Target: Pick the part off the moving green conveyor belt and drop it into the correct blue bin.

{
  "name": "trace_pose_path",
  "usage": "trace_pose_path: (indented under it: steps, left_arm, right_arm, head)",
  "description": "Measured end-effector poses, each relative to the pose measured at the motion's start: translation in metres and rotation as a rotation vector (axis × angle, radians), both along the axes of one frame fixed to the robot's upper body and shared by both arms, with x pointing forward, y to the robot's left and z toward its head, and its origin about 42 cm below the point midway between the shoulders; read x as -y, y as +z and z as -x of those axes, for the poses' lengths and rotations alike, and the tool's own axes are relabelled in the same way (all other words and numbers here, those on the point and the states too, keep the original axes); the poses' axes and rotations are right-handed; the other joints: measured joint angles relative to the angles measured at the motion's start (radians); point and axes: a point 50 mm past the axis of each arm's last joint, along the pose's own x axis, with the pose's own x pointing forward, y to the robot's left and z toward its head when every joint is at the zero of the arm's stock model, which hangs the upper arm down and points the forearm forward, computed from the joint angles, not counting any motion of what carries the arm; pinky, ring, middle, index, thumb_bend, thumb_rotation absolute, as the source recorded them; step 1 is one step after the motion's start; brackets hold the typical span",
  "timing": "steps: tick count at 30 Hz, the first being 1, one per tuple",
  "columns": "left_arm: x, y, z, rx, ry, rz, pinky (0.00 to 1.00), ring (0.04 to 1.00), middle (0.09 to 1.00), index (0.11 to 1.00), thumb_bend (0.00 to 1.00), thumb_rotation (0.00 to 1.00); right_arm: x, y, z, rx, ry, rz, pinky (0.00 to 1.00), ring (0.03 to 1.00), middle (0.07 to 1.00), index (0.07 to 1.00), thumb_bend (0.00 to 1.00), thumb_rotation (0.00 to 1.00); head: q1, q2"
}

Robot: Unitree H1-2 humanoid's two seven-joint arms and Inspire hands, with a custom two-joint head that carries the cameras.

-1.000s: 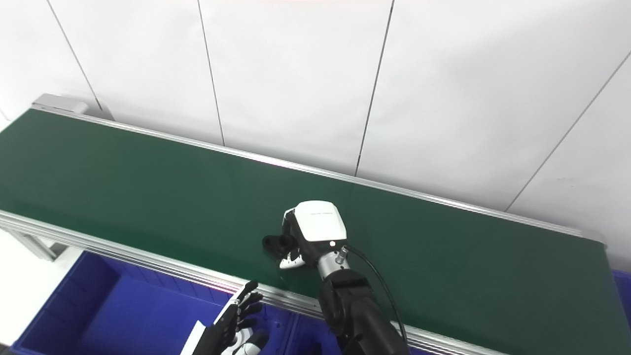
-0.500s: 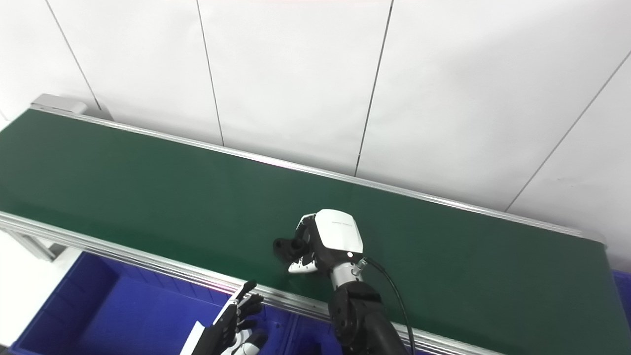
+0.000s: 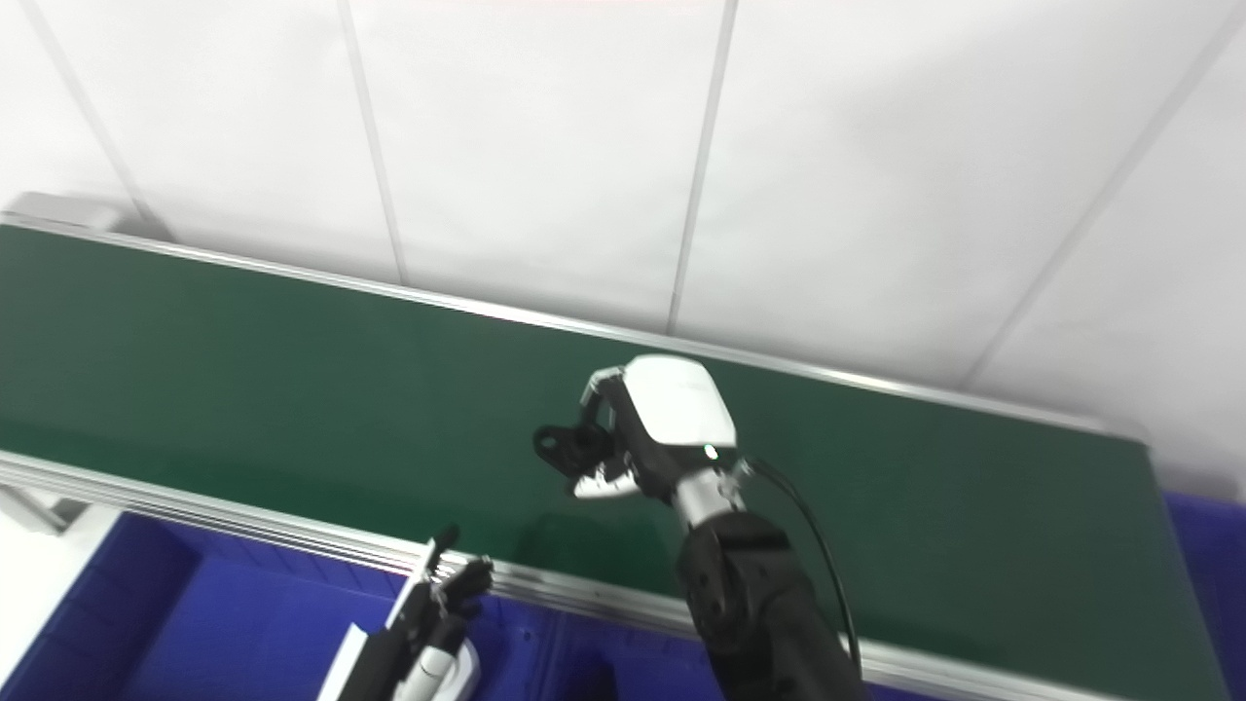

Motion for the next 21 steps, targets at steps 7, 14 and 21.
trace_pose_path:
  steps: [7,14,21]
  left_arm:
    - [-0.011,0.011,-0.006,-0.009,-0.008,0.02,0.97,0.93,0.927,1.0,0.6,0.98]
    - [-0.033,0.021,-0.016,0.004,0.014,0.004,0.99,0.944,0.926,1.0,0.61,0.97]
    - [-0.043,0.024,-0.025,-0.02,0.044,0.043,1.0,0.969,0.926,1.0,0.58,0.96]
  right_arm:
    - [0.024,0.019,0.044,-0.023,0.017,0.09,0.13,0.19,0.276,0.484,0.51,0.15]
    - [0.041,-0.01,0.113,-0.242,0.057,0.184,0.12,0.177,0.261,0.488,0.51,0.14]
    - [0.037,-0.034,0.162,-0.364,0.101,0.218,0.1,0.159,0.239,0.486,0.51,0.14]
  head:
    - [-0.146,0.064]
    - [-0.236,0.095]
    - [-0.267,0.143]
